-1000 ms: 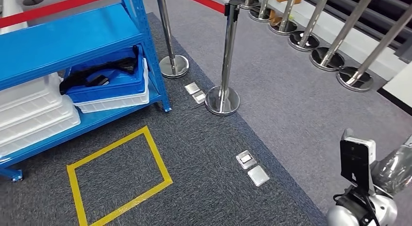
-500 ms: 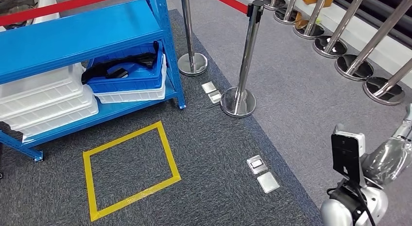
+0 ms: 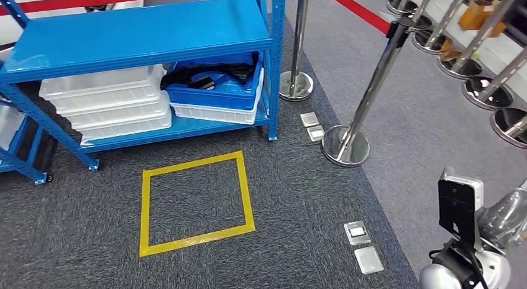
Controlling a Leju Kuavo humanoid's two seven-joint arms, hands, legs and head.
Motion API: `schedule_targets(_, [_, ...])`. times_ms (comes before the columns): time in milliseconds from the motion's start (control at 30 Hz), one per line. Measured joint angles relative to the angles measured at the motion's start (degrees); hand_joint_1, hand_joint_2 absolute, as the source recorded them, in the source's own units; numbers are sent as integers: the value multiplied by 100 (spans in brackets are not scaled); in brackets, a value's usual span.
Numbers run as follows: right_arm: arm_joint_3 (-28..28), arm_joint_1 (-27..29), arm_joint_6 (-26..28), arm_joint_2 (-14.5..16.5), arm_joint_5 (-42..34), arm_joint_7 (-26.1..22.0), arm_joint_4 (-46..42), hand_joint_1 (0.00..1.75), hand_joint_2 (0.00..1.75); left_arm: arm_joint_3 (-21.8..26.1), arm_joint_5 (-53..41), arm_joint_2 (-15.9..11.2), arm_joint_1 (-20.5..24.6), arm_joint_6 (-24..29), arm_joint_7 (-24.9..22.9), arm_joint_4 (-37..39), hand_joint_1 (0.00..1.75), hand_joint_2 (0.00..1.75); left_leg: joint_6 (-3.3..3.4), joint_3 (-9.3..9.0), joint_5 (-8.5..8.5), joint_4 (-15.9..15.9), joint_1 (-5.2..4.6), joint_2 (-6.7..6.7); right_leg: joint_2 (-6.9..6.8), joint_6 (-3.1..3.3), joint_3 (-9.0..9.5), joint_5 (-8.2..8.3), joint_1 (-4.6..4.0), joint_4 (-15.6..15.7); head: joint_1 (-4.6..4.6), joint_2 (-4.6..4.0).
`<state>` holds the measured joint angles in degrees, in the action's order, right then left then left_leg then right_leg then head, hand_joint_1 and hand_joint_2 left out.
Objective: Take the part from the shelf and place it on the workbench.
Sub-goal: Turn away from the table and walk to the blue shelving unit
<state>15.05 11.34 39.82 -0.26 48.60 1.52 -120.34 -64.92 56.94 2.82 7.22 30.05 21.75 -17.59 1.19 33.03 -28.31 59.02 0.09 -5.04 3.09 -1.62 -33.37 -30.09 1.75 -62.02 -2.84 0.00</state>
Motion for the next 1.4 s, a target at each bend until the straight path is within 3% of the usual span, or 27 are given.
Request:
schedule_targets(67, [11, 8, 0, 0, -19, 20, 11, 0, 175, 0, -1, 0, 0, -1, 1, 0, 0, 0, -63, 47, -7, 31, 9, -121, 121, 36, 73, 7, -12, 197, -11, 0])
schedule_targets(133, [16, 3, -1, 0, -43, 37, 19, 0, 175, 0, -3, -1, -17, -1, 1, 1, 0, 0, -126, 60, -3, 27, 24, -181, 6, 97, 99, 23, -12, 237, -3, 0])
schedule_targets(200, [18, 8, -2, 0, -104, 60, 29, 0, 175, 0, -5, -3, -18, -2, 0, 2, 0, 0, -196, 140, -135, 234, 9, 60, -141, 164, 143, 33, 8, 284, 63, 0])
schedule_targets(267, [23, 29, -1, 0, -197, 95, 58, 0, 175, 0, -7, -4, -2, -4, -2, 2, 0, 0, -254, 435, -443, 852, 10, 362, -309, 214, 174, 19, 3, 302, 147, 0])
schedule_targets(333, [28, 37, 0, 0, -299, 125, 114, 0, 175, 0, -7, -4, 2, -6, -5, 2, 0, 0, -284, 765, -653, 1478, 42, 426, -468, 235, 189, -6, -3, 300, 184, 0])
schedule_targets(367, [33, 37, 0, 0, -353, 135, 152, 0, 175, 0, -6, -4, -6, -7, -7, 2, 0, 0, -289, 811, -612, 1549, 55, 437, -542, 233, 204, -21, -2, 300, 196, 0])
schedule_targets(400, [40, 37, 0, 0, -405, 145, 194, 0, 175, 0, -5, -4, -14, -8, -8, 3, 0, 0, -287, 747, -475, 1406, 64, 456, -608, 225, 225, -39, 1, 299, 210, 0])
schedule_targets(433, [52, 36, 0, 0, -456, 161, 241, 0, 175, 0, -3, -4, -20, -9, -9, 3, 0, 0, -275, 581, -269, 1069, 66, 502, -673, 210, 257, -61, 3, 300, 226, 0])
schedule_targets(500, [95, 35, 0, -2, -579, 196, 349, 0, 175, 0, -1, -4, -20, -9, -10, 4, 0, 0, -224, 230, 15, 342, 29, 720, -788, 156, 321, -112, -7, 300, 259, 0])
schedule_targets(567, [145, 31, -1, -6, -752, 208, 500, 0, 175, 0, 3, -4, -17, -10, -13, 4, 0, 0, -161, 108, 54, 47, -28, 832, -883, 91, 368, -146, -28, 315, 268, 0])
schedule_targets(633, [187, 21, -2, -9, -935, 194, 677, 0, 87, 0, 12, -3, -33, -11, -14, 4, 0, 0, -94, 103, 61, 7, -32, 730, -941, 24, 422, -165, -29, 353, 263, 0])
schedule_targets(700, [243, 0, -1, -13, -1092, 190, 881, 0, 0, 0, 31, 0, -45, -14, -16, 5, 0, 0, -17, 55, 89, -73, -1, 660, -754, -29, 404, -281, -13, 231, 242, 0])
schedule_targets(767, [332, -15, 0, -21, -1288, 200, 1146, 0, 0, 0, 54, 3, -34, -15, -19, 7, 0, 0, 44, 22, 100, -116, 9, 604, -455, -45, 123, -578, -9, -332, 183, 0])
schedule_targets(833, [427, -15, 0, -24, -1601, 174, 1478, 0, 0, 0, 68, 6, -33, -16, -21, 9, 0, 0, 79, 16, 86, -112, -9, 537, -349, -48, -284, -798, -18, -1017, 114, 0])
schedule_targets(867, [470, -17, 0, -21, -1815, 143, 1667, 0, 0, 0, 76, 8, -40, -17, -21, 9, 0, 0, 86, 7, 75, -108, -18, 505, -338, -47, -397, -760, -22, -1149, 87, 0])
schedule_targets(900, [508, -20, 0, -18, -2075, 95, 1857, 0, 0, 0, 86, 10, -47, -19, -22, 9, 0, 0, 87, -4, 63, -100, -24, 473, -336, -39, -408, -610, -24, -1064, 66, 0])
schedule_targets(1000, [603, -53, 0, -11, -2967, -100, 2471, 0, 0, 0, 117, 13, -52, -19, -25, 9, 0, 0, 43, -33, 2, -46, -35, 388, -311, 14, -52, -21, -38, -76, -9, 0])
schedule_targets(1067, [646, -90, 0, -6, -3556, -188, 2918, 0, 0, 0, 126, 14, -54, -20, -36, 9, 0, 0, 4, -25, -36, -8, -50, 358, -292, 54, 68, 62, -56, 246, -26, 0])
schedule_targets(1133, [683, -118, 0, -1, -4107, -251, 3403, 0, 0, 0, 128, 14, -60, -20, -59, 9, 0, 0, 2, -32, -54, -4, -50, 348, -295, 74, 74, 62, -74, 270, 8, 0])
schedule_targets(1267, [708, -180, -29, 10, -4617, -324, 4316, 0, 175, 0, 128, 14, -61, -22, -96, 9, 0, 0, -3, -93, -61, -51, -32, 348, -296, 119, 109, 40, -99, 276, 78, 0])
schedule_targets(1400, [691, -410, -436, 17, -5325, -301, 5609, 0, 175, -4, 121, 14, -58, -22, -187, 9, 0, 0, -71, -136, -70, -79, -7, 347, -297, 160, 138, 15, -122, 275, 115, 0])
